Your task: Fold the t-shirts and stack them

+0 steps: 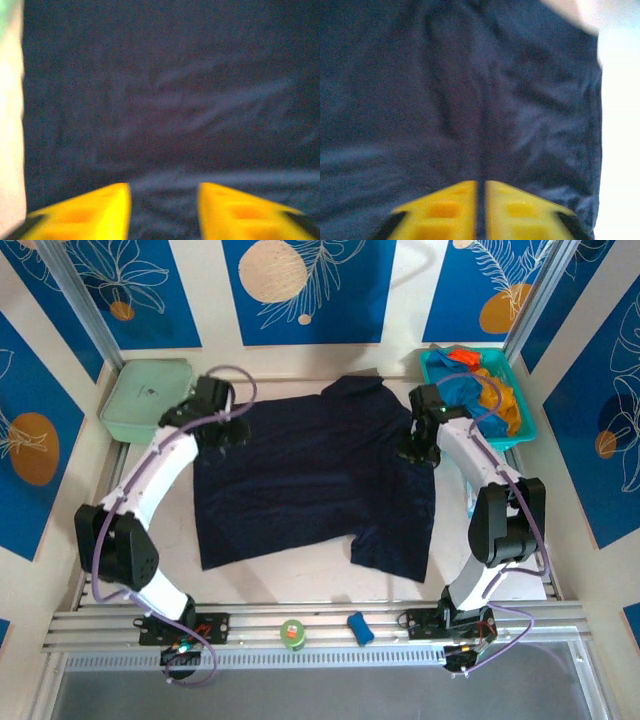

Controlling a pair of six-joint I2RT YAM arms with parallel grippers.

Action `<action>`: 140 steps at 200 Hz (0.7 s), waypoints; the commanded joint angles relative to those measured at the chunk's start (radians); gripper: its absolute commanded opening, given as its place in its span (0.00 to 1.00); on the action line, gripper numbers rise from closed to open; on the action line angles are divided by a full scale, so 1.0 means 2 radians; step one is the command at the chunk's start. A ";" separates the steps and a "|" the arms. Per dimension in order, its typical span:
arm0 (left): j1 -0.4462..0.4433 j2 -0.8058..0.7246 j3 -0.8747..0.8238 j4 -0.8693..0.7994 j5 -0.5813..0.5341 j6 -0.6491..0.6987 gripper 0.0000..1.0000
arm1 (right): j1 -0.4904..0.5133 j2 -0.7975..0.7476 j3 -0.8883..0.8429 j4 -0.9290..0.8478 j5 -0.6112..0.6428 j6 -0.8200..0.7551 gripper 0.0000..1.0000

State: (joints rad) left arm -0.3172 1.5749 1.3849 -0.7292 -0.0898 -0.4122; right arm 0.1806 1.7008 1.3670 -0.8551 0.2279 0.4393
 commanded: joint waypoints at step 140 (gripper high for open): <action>-0.041 0.084 -0.214 0.043 -0.110 -0.130 0.00 | 0.034 0.093 -0.060 0.015 0.021 0.002 0.00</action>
State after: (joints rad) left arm -0.4252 1.6787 0.9508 -0.6563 -0.2443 -0.6571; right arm 0.2478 1.8576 1.2484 -0.8051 0.2459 0.4374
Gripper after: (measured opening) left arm 0.056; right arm 0.047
